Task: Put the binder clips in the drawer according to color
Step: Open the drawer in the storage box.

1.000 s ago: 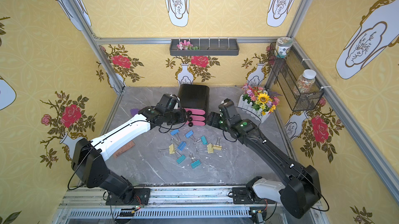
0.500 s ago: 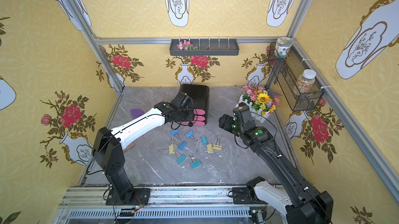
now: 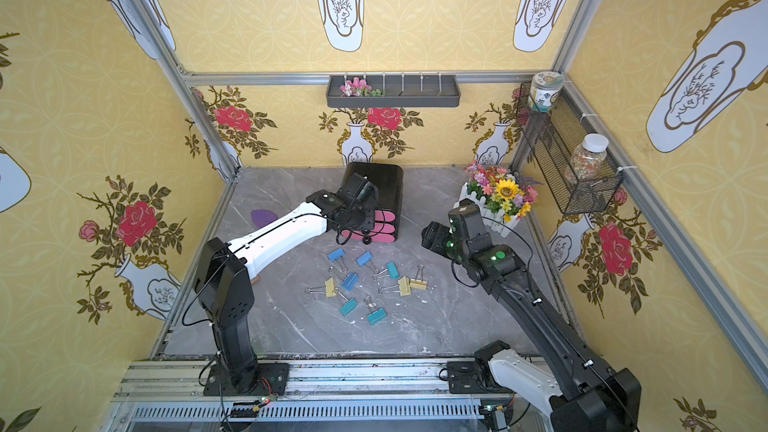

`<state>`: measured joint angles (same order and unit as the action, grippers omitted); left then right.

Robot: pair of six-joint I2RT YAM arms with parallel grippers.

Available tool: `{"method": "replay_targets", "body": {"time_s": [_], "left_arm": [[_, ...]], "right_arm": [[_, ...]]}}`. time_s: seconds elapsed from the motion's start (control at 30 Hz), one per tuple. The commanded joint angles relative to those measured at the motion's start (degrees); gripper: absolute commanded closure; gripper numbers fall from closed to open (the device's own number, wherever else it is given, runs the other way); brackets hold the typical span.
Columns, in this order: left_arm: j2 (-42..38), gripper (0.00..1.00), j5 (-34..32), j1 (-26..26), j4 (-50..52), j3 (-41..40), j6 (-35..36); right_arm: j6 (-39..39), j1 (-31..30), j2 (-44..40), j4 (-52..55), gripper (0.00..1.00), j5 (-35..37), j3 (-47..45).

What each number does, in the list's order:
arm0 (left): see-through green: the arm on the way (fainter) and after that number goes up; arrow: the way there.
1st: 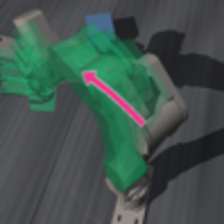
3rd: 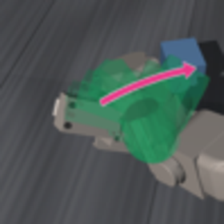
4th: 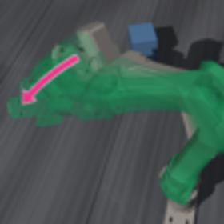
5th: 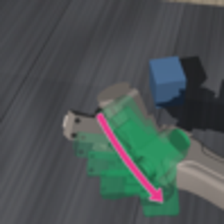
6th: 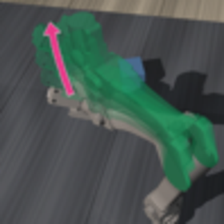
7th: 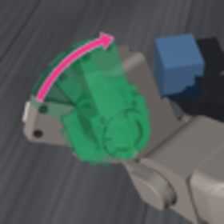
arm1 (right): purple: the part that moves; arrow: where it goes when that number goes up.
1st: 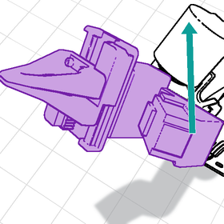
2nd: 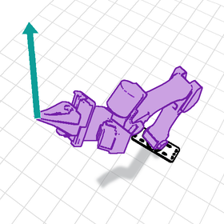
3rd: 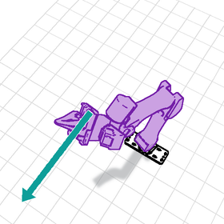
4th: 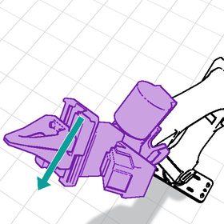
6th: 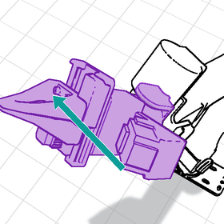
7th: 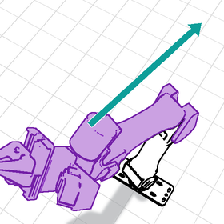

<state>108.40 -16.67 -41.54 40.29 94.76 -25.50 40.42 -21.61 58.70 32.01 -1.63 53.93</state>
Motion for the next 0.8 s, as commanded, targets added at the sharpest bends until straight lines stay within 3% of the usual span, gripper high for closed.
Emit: {"method": "replay_targets", "body": {"time_s": [0.0, 0.77], "left_arm": [[0.7, 0.54, -1.0, 0.0, 0.4, 0.2, 0.8], [0.1, 0.75, -1.5, -1.2, 1.5, 0.4, 0.4]], "right_arm": [[-0.1, 0.1, -0.2, -0.2, 0.20, 0.5, -0.2], [0.2, 0.1, -0.2, -1.1, 0.20, -0.1, -1.8]]}}
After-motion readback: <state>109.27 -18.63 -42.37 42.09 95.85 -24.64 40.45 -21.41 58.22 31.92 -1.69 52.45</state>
